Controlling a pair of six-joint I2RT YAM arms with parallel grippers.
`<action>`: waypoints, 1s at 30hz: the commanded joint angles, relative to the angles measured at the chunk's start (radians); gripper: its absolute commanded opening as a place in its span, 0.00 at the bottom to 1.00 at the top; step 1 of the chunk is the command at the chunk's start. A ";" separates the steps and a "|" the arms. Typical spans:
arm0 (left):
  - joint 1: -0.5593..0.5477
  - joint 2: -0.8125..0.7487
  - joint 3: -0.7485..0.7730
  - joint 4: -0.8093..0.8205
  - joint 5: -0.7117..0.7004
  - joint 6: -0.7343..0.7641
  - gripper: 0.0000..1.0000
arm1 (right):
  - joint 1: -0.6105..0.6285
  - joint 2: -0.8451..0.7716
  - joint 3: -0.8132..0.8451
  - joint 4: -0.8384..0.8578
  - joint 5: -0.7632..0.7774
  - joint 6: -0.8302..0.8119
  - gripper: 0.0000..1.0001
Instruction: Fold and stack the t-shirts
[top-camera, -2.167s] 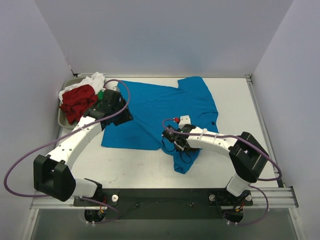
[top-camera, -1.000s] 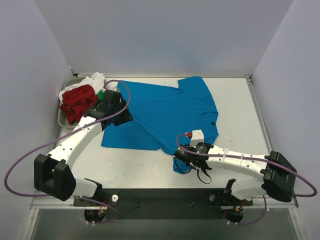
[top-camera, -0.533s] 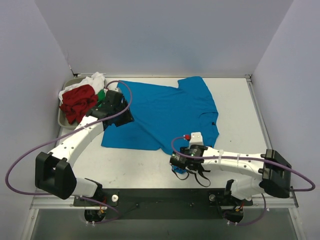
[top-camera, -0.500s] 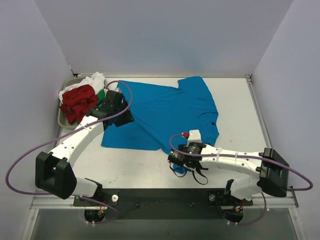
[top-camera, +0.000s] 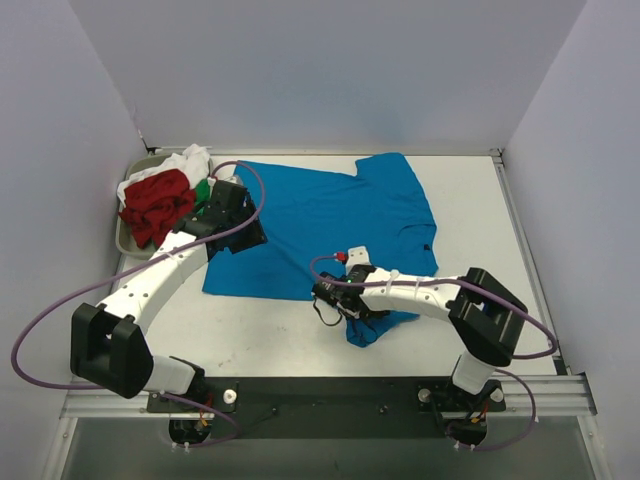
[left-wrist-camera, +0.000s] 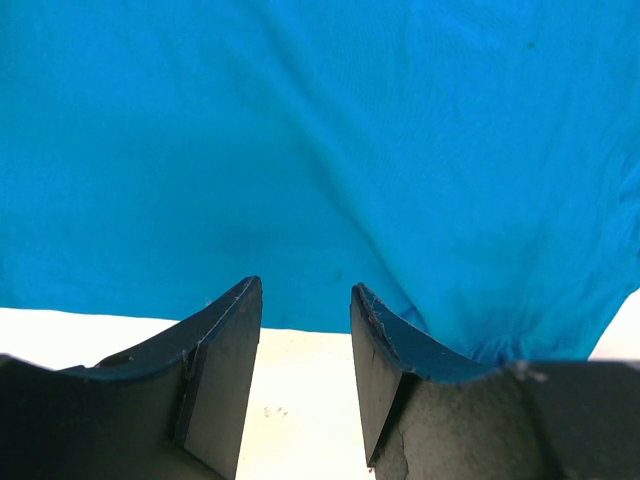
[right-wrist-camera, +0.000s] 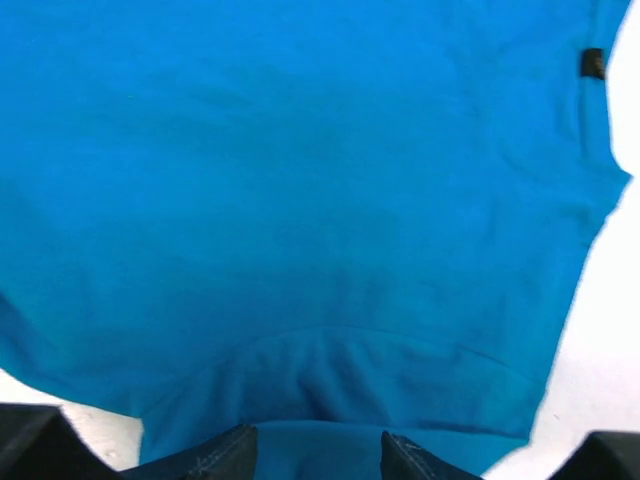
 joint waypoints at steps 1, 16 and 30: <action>-0.005 -0.012 -0.001 0.024 -0.013 0.013 0.51 | 0.003 0.028 0.053 0.007 -0.027 -0.031 0.50; -0.003 -0.001 -0.003 0.031 -0.011 0.015 0.51 | 0.038 0.056 0.088 0.007 -0.051 -0.030 0.51; -0.003 -0.004 -0.004 0.028 -0.013 0.015 0.51 | 0.034 0.067 0.040 0.027 -0.053 -0.016 0.34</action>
